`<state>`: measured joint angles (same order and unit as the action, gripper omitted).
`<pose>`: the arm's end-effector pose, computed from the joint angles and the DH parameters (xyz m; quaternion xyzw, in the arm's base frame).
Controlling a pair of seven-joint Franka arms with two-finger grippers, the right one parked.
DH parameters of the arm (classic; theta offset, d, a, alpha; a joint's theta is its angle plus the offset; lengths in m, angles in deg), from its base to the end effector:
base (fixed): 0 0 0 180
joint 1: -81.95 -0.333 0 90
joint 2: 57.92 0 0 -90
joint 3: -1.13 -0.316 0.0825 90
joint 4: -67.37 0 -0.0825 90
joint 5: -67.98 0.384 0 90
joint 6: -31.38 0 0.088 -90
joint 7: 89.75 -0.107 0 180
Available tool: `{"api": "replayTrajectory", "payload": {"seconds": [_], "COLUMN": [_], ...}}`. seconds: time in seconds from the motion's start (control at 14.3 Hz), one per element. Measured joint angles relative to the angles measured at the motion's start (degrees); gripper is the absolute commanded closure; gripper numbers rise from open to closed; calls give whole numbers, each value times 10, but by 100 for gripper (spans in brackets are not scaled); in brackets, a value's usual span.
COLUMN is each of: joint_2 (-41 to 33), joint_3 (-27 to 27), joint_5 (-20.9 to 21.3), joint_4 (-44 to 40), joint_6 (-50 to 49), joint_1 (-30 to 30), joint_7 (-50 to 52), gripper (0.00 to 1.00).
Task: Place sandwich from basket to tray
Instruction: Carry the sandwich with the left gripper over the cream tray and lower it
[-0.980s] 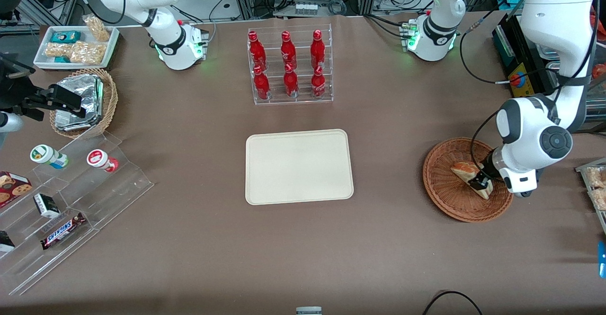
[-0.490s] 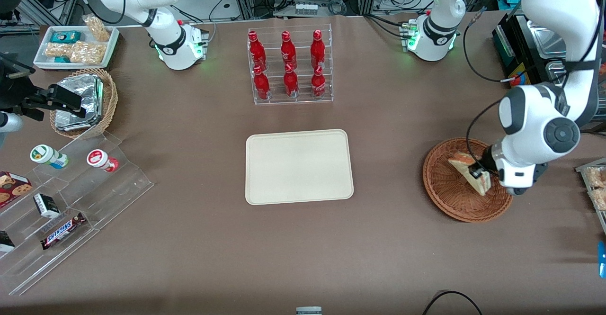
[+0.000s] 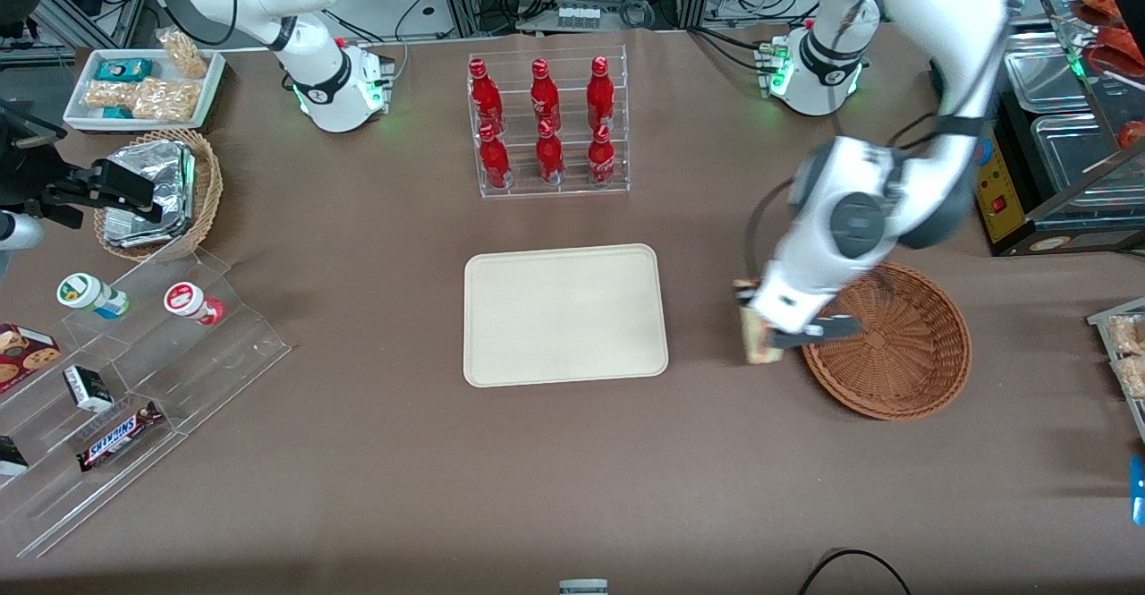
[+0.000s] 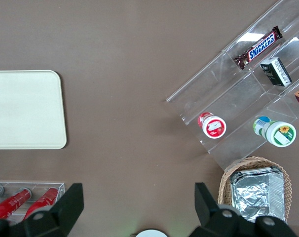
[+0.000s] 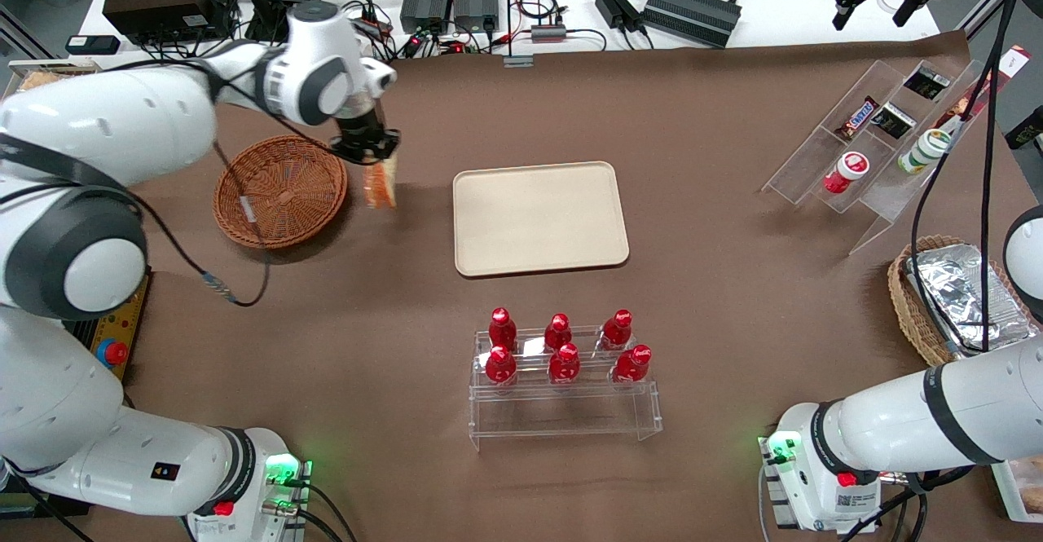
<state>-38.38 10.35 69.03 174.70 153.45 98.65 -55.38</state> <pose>0.5593 -0.2650 0.3273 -0.9964 -0.0719 0.0440 0.0031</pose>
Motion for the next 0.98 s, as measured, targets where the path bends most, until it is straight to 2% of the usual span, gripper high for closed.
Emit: {"api": "replayTrajectory", "payload": {"seconds": [0.28, 0.49, 0.77, 0.98], "joint_2": [96, 167, 231, 257], "joint_3": [2, 1, 1, 0], "joint_5": [0, 0, 1, 1], "joint_4": [-112, -187, -262, -279], "joint_6": [1, 4, 6, 9], "joint_1": [117, 180, 225, 237], "joint_7": [121, 180, 213, 214], "gripper": [95, 95, 95, 90]}}
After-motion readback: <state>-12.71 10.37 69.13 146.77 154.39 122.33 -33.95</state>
